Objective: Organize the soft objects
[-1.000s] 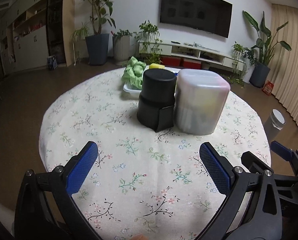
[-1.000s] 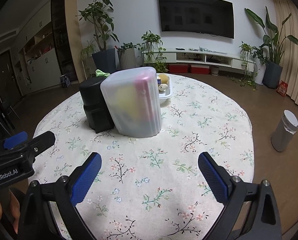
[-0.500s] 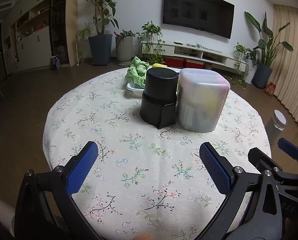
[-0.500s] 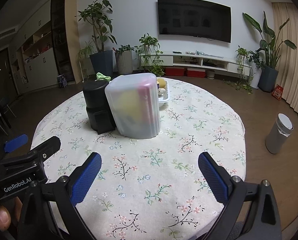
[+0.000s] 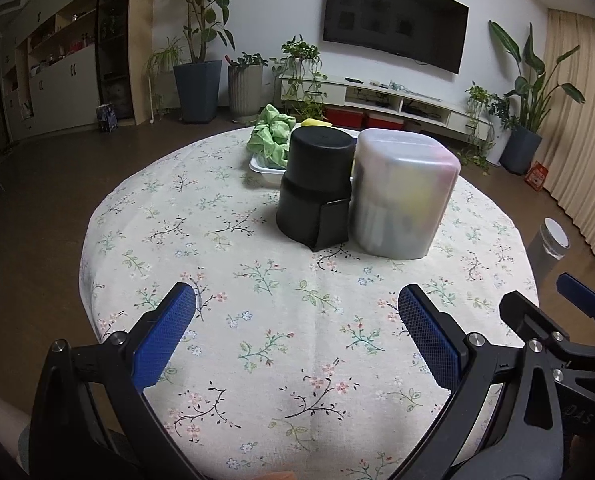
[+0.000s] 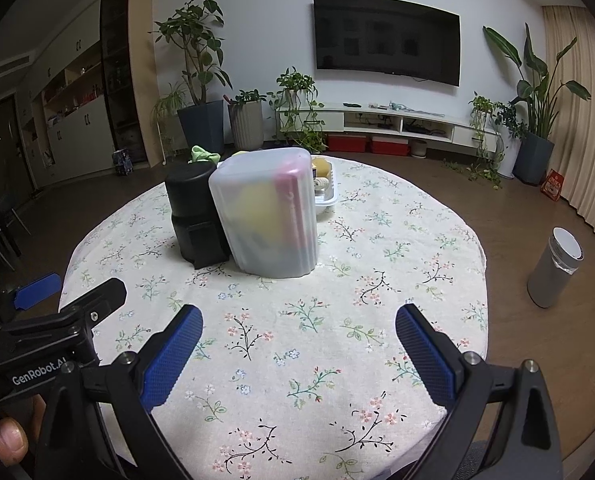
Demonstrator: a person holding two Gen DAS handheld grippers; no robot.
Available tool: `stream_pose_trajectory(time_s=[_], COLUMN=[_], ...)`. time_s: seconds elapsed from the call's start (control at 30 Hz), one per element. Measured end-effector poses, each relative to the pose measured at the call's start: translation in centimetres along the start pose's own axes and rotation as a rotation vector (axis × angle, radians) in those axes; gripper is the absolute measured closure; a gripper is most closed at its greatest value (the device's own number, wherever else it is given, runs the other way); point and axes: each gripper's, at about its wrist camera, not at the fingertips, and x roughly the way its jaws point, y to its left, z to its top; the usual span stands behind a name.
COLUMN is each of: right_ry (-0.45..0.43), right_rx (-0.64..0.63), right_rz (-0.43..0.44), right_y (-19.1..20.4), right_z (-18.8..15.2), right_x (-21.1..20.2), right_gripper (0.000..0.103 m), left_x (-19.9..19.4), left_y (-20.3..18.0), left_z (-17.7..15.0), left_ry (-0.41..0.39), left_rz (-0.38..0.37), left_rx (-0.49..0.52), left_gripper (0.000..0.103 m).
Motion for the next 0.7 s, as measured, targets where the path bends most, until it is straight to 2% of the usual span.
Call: stream_pose_trajectory(time_s=[0.17, 0.7], right_ry=[0.002, 0.002], right_rx=[0.000, -0.001], right_rz=[0.000, 0.000], right_y=[0.00, -0.08], right_z=[-0.02, 0.01], right_x=[0.03, 0.12], right_gripper=[0.003, 0.003], left_x=[0.05, 0.21], left_y=[0.11, -0.03], left_z=[0.07, 0.13], left_ry=[0.001, 0.000], left_rz=[-0.021, 0.001], left_rx=[-0.008, 0.003], left_gripper=[0.000, 0.000])
